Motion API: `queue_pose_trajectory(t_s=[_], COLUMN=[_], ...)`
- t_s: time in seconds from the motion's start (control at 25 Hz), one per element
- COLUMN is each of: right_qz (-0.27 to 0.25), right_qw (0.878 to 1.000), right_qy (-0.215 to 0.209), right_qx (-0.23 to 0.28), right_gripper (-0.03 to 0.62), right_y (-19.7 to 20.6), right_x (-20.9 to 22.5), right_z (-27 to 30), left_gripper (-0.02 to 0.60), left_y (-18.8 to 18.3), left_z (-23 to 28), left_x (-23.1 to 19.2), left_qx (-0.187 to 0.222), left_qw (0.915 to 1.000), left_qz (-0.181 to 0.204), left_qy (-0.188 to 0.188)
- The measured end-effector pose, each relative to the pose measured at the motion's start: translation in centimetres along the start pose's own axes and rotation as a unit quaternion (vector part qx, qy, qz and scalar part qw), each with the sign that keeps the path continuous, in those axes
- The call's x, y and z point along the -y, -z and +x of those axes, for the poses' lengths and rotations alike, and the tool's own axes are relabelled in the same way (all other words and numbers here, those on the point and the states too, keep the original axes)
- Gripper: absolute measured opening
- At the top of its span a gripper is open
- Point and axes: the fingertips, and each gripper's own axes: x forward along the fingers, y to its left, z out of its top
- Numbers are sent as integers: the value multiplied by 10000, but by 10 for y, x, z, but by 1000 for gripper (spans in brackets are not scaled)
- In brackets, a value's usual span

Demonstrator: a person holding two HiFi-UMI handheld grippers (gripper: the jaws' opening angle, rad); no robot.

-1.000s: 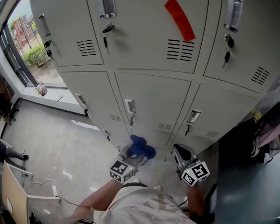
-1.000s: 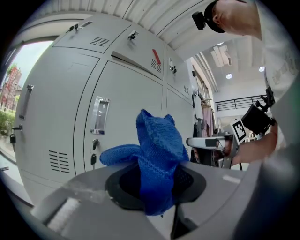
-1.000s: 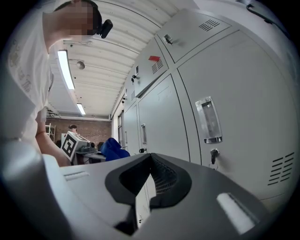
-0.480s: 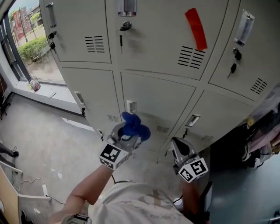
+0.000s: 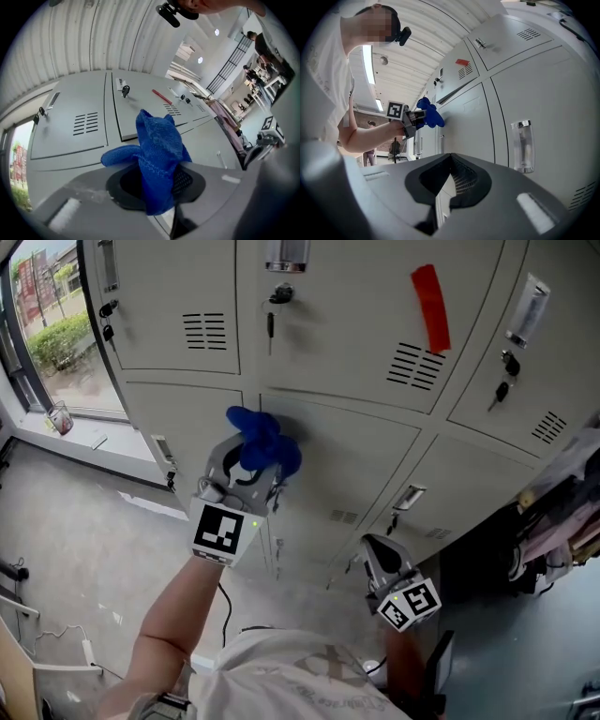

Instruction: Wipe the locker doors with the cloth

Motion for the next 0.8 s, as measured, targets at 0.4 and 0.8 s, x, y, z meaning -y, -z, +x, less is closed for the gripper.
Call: queue_pose_trajectory(t_s=[0.4,0.8], right_qz=[-41,46], right_qw=[9997,9992], right_qy=[254,392], right_qx=[-14,-29], right_gripper=[8,8], right_y=[-2,3], right_x=[7,9], right_z=[-13,-20], left_gripper=[107,107], left_y=[19,22], left_z=[24,33], left_x=[-38,-34], left_qx=[-886,-939], left_qw=[9873,9811], left_qz=[1258,1571], left_qy=[-405,-622])
